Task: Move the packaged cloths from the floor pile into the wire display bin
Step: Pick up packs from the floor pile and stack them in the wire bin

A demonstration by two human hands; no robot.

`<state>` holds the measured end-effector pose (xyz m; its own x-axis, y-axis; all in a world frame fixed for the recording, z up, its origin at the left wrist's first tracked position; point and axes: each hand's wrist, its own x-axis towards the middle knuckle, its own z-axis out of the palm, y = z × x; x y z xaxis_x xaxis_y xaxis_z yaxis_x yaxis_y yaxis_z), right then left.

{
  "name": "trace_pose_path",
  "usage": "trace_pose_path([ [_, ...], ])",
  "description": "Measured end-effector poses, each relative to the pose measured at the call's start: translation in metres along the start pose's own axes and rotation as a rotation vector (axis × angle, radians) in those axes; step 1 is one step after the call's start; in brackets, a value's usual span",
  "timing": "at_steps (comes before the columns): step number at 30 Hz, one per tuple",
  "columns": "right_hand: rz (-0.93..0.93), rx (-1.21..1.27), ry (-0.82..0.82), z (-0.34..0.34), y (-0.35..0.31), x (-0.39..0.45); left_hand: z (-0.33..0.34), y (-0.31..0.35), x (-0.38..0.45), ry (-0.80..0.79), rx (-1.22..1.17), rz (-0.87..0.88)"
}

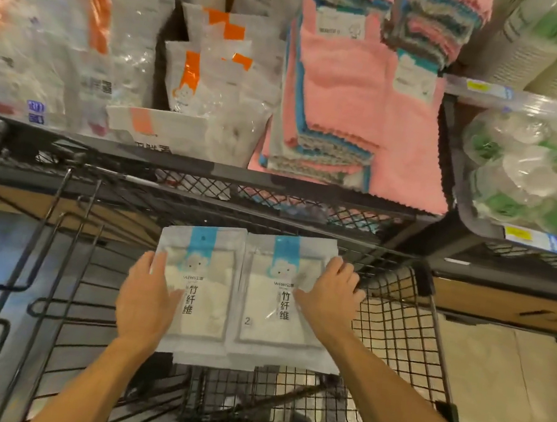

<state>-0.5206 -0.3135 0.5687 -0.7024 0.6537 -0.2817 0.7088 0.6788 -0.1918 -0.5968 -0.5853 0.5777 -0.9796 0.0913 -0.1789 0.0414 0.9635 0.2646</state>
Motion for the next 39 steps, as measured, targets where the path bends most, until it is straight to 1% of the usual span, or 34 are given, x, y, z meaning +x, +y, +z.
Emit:
trace_pose_path([
  [2, -0.089, -0.041, -0.059, -0.014, 0.003, 0.000, -0.012, 0.011, -0.002, -0.013, 0.070, 0.071],
  [5, -0.197, -0.041, -0.092, -0.046, 0.006, -0.003, -0.038, 0.033, -0.008, 0.049, 0.114, 0.151],
  [9, -0.294, -0.040, -0.104, -0.097, 0.011, -0.010, -0.088, 0.071, -0.021, 0.047, 0.150, 0.153],
  [14, -0.349, 0.002, -0.021, -0.172, 0.023, -0.027, -0.148, 0.121, -0.037, 0.117, 0.155, 0.208],
  [18, -0.334, 0.035, 0.093, -0.225, 0.044, -0.045, -0.186, 0.175, -0.048, 0.182, 0.160, 0.331],
  [22, -0.215, 0.091, 0.191, -0.265, 0.083, -0.072, -0.201, 0.229, -0.061, 0.174, 0.116, 0.522],
  [24, -0.124, 0.131, 0.223, -0.277, 0.111, -0.090, -0.195, 0.256, -0.068, 0.146, 0.081, 0.646],
  [27, 0.041, 0.138, 0.284, -0.287, 0.161, -0.121, -0.179, 0.301, -0.087, 0.070, 0.104, 0.814],
  [29, 0.164, 0.154, 0.294, -0.290, 0.197, -0.147, -0.167, 0.333, -0.113, -0.007, 0.137, 0.888],
  [35, 0.457, 0.226, 0.354, -0.289, 0.301, -0.235, -0.128, 0.415, -0.202, -0.047, 0.165, 1.201],
  [39, 0.610, 0.241, 0.393, -0.284, 0.358, -0.278, -0.107, 0.457, -0.257, -0.129, 0.179, 1.322],
])
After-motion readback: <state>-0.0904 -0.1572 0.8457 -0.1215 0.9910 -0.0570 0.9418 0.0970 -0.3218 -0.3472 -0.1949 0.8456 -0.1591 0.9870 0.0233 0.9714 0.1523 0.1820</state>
